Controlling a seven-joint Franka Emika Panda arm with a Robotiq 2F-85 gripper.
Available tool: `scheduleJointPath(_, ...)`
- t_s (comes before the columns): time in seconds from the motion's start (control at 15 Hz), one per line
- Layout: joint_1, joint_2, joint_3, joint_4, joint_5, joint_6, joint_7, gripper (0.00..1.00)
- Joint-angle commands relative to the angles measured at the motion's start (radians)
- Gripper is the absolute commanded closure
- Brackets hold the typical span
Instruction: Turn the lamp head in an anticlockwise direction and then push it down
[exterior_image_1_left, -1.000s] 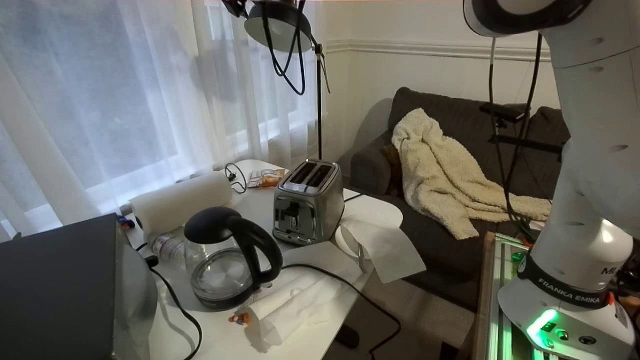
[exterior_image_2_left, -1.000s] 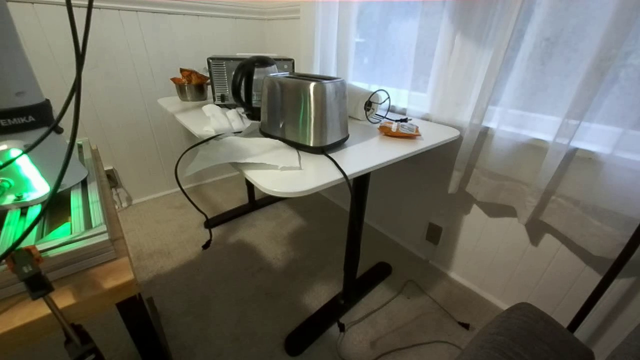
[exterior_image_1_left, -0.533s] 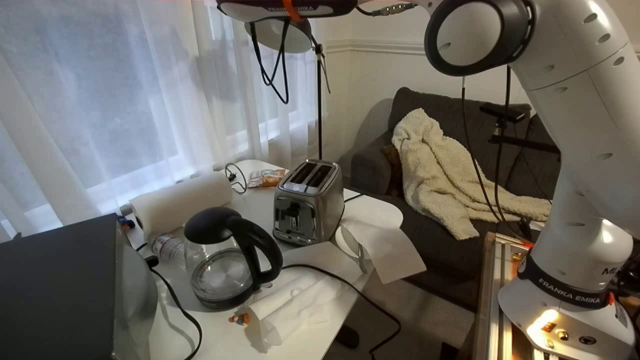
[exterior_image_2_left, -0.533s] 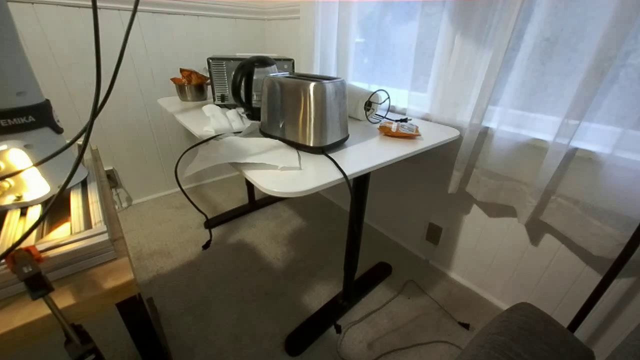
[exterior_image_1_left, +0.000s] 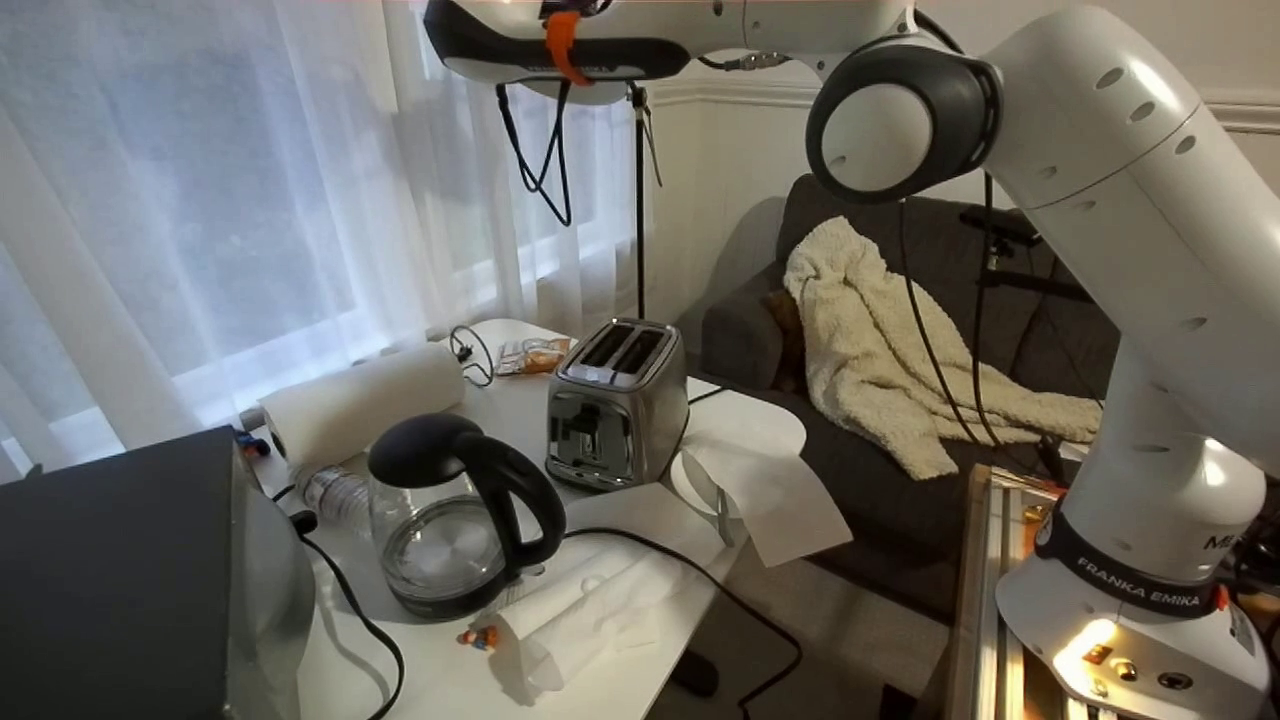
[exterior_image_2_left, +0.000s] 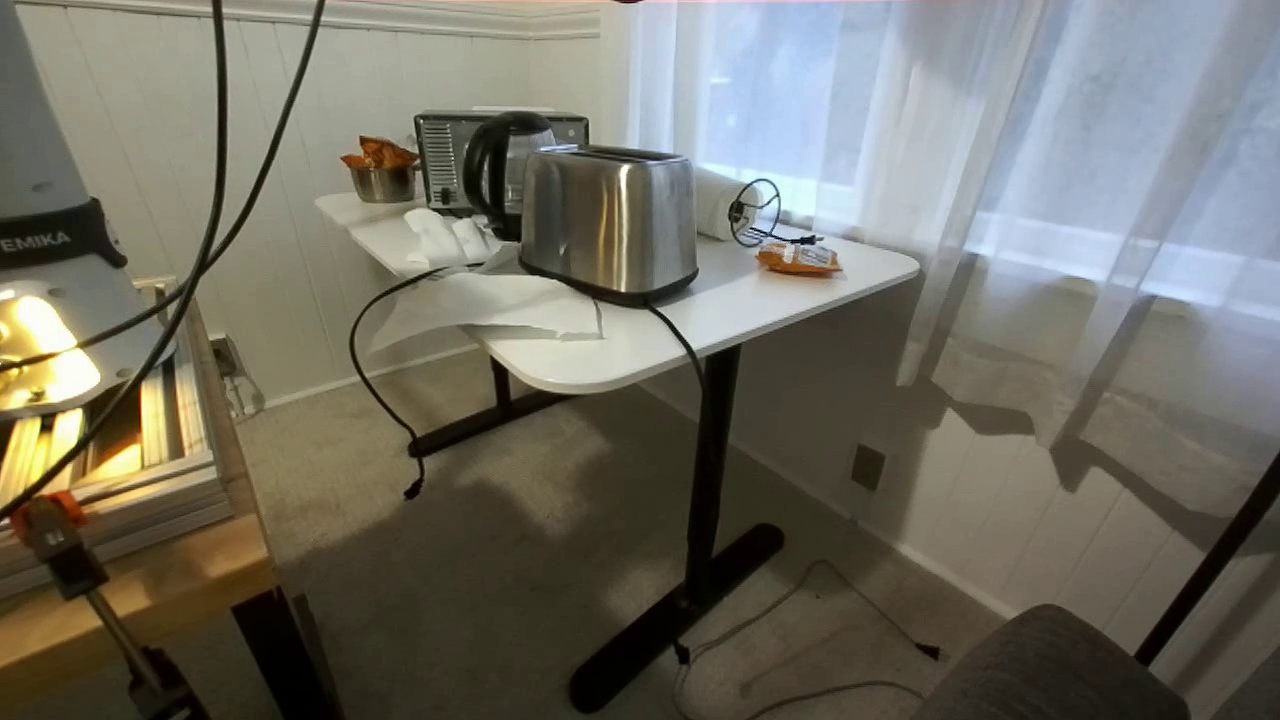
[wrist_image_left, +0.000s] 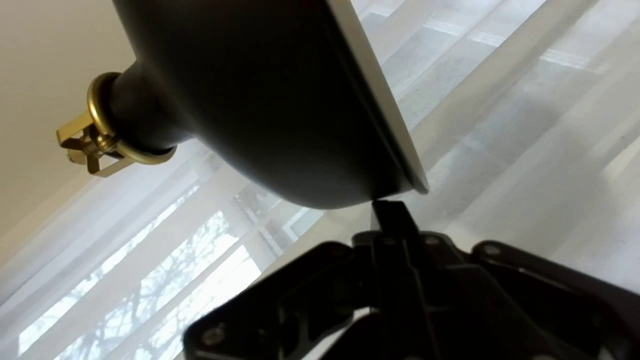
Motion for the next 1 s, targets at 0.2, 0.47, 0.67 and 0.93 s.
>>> scheduleJointPath(0.2,0.035,0.033,-0.058,0.055,-0.024,-0.158,-0.056,1.00)
scheduleJointPath(0.47,0.062,0.026,-0.080,0.046,-0.024,-0.278,-0.132,1.00)
scheduleJointPath(0.67,0.078,0.021,-0.095,0.042,-0.026,-0.350,-0.196,1.00)
scheduleJointPath(0.93,0.086,0.012,-0.119,0.033,-0.028,-0.420,-0.288,1.00)
